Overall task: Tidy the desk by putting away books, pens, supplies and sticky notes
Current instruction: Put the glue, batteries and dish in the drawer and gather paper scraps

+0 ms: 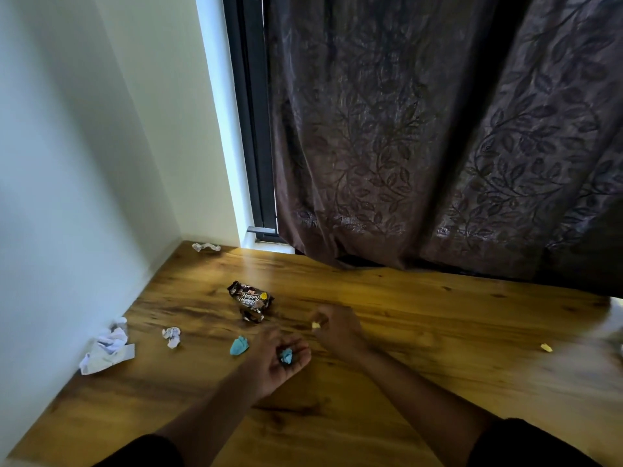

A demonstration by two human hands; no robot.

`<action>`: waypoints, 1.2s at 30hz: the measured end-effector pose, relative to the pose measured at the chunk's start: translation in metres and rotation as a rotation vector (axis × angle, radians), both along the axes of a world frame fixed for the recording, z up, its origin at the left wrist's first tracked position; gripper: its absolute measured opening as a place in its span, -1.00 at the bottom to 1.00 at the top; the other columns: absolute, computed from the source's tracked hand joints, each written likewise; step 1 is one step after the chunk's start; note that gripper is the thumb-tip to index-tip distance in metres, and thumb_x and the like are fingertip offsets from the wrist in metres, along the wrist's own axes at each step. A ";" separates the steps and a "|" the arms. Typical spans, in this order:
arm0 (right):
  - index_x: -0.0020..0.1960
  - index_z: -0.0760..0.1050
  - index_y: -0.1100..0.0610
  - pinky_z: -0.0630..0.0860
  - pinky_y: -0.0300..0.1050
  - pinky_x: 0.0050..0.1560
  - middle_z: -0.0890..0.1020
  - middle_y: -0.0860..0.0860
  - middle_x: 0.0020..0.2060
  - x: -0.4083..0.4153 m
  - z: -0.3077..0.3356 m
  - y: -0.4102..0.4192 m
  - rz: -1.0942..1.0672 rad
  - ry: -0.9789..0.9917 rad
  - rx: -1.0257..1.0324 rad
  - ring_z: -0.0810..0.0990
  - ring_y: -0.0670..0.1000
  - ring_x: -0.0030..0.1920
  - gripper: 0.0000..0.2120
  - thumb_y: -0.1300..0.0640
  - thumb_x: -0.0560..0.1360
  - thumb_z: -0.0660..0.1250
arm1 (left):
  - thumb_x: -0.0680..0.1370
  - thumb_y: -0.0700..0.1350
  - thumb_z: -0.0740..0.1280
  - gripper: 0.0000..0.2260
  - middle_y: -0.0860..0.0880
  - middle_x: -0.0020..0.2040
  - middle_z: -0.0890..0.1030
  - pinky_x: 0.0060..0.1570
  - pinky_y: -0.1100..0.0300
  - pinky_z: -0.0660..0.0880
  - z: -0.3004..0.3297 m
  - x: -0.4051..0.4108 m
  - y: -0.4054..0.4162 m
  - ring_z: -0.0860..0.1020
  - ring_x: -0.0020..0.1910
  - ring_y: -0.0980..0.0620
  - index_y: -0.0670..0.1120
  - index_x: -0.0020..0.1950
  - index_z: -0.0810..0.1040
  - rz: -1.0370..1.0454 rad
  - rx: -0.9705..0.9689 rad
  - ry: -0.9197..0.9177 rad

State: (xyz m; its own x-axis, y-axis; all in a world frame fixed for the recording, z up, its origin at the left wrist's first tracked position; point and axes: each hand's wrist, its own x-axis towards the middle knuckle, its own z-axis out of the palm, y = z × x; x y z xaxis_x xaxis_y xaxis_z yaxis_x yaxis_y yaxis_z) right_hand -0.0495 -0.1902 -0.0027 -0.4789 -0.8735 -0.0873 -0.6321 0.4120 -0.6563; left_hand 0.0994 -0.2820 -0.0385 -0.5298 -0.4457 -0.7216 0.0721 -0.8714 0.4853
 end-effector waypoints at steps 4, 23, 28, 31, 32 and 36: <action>0.10 0.66 0.03 0.63 -0.07 0.01 0.71 -0.06 -0.02 0.046 0.008 -0.020 0.090 -0.074 -0.059 0.67 -0.07 -0.04 -0.78 0.08 0.45 0.45 | 0.65 -0.05 0.28 -0.69 -0.27 0.07 0.68 -0.04 -0.09 0.63 0.004 0.006 -0.011 0.67 -0.03 -0.19 -0.26 0.25 0.56 -0.051 -0.007 0.045; 0.32 0.56 -0.13 0.49 -0.05 0.20 0.52 -0.01 0.32 0.123 -0.056 -0.095 0.262 0.215 0.155 0.48 0.08 0.33 -0.57 0.17 0.50 0.31 | 0.60 -0.10 0.30 -0.74 -0.26 -0.16 0.63 -0.13 -0.02 0.66 0.005 0.156 -0.063 0.62 -0.21 -0.15 -0.32 0.07 0.57 0.078 -0.045 0.041; 0.11 0.61 -0.08 0.41 -0.14 -0.08 0.54 -0.01 0.15 0.130 -0.065 -0.106 0.267 0.331 0.171 0.55 0.09 0.19 -0.72 0.22 0.48 0.37 | 0.69 0.06 0.21 -0.60 -0.26 -0.13 0.64 -0.16 -0.05 0.69 -0.003 0.178 -0.075 0.62 -0.16 -0.17 -0.29 0.11 0.57 0.142 0.006 0.048; 0.04 0.63 -0.03 0.35 -0.17 -0.22 0.59 -0.03 0.02 0.128 -0.053 -0.113 0.280 0.237 0.137 0.59 0.05 0.04 -0.77 0.20 0.43 0.41 | 0.68 0.07 0.21 -0.59 -0.27 -0.11 0.64 -0.09 -0.05 0.67 -0.003 0.186 -0.079 0.61 -0.12 -0.18 -0.29 0.15 0.57 0.142 0.008 0.047; 0.02 0.64 -0.01 0.37 -0.17 -0.26 0.61 -0.05 -0.04 0.130 -0.047 -0.117 0.271 0.191 0.103 0.58 0.01 -0.02 -0.77 0.20 0.40 0.43 | 0.68 0.07 0.21 -0.58 -0.28 -0.09 0.63 -0.05 -0.07 0.65 -0.004 0.189 -0.080 0.61 -0.11 -0.18 -0.29 0.19 0.56 0.149 0.005 0.058; -0.02 0.65 -0.01 0.54 -0.15 -0.16 0.65 -0.11 -0.11 0.157 -0.028 -0.135 0.304 0.012 0.001 0.62 -0.06 -0.10 -0.79 0.12 0.35 0.48 | 0.68 0.09 0.20 -0.55 -0.28 -0.03 0.64 0.03 -0.10 0.61 -0.005 0.194 -0.088 0.60 -0.08 -0.19 -0.28 0.28 0.54 0.203 0.031 0.132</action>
